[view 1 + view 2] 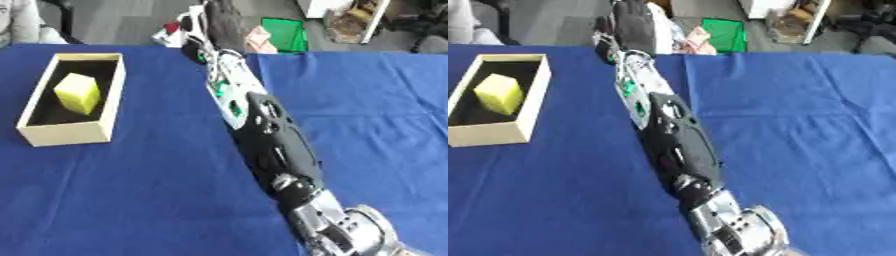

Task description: Pick up objects on the table and place them in the box.

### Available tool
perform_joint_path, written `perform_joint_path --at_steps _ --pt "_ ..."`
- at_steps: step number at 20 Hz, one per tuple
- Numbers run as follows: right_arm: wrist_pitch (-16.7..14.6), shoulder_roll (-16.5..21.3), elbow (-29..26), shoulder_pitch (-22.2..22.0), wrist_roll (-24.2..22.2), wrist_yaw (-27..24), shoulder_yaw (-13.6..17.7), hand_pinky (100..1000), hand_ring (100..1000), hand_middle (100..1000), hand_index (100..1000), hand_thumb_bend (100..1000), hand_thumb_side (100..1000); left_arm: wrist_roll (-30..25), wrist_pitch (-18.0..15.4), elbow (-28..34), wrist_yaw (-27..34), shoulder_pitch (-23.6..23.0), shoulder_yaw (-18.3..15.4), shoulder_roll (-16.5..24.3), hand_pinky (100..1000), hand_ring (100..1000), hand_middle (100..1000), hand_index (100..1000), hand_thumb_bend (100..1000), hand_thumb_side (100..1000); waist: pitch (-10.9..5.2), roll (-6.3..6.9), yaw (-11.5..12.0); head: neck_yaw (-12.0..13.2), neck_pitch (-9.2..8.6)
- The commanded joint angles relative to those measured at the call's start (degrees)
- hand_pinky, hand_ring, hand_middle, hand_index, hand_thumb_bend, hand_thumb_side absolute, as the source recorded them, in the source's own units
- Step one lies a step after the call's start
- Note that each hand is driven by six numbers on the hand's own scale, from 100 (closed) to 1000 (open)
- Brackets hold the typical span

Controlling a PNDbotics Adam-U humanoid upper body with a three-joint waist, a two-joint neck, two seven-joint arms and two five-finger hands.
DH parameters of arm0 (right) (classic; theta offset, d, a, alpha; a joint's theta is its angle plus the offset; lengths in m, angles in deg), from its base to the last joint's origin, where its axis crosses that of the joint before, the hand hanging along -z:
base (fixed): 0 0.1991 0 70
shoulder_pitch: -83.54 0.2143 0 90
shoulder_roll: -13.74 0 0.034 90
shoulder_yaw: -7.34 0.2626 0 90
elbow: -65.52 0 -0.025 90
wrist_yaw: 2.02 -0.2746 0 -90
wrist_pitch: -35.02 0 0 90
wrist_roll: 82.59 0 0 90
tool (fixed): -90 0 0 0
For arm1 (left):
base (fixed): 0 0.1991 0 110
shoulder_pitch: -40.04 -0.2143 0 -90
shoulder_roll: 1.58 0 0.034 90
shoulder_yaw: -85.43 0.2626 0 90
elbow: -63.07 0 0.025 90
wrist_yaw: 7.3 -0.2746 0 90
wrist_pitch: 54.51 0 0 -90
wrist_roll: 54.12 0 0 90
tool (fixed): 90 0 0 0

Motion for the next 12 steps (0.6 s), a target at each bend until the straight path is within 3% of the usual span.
perform_joint_path --at_steps 1,8,12 --pt "0.3 3.2 0.0 0.6 1.8 -3.7 0.8 767 1000 908 863 100 100 0.0 -0.5 0.5 0.4 0.4 -0.5 1.5 864 572 471 758 100 155 -0.9 0.55 -0.2 0.1 -0.31" --pt "0.7 8.4 2.9 -0.1 4.8 -9.3 1.6 775 1000 901 857 100 111 0.7 -0.5 0.4 1.1 -0.3 -0.9 1.7 866 585 487 760 100 202 -1.11 0.83 -0.5 0.2 -0.63" --pt "0.4 9.4 4.1 -0.1 6.0 -10.6 1.7 775 1000 901 857 100 111 1.1 -0.4 0.5 1.2 -0.5 -1.0 1.7 866 585 487 760 100 202 -1.2 0.82 -0.6 0.2 -0.67"
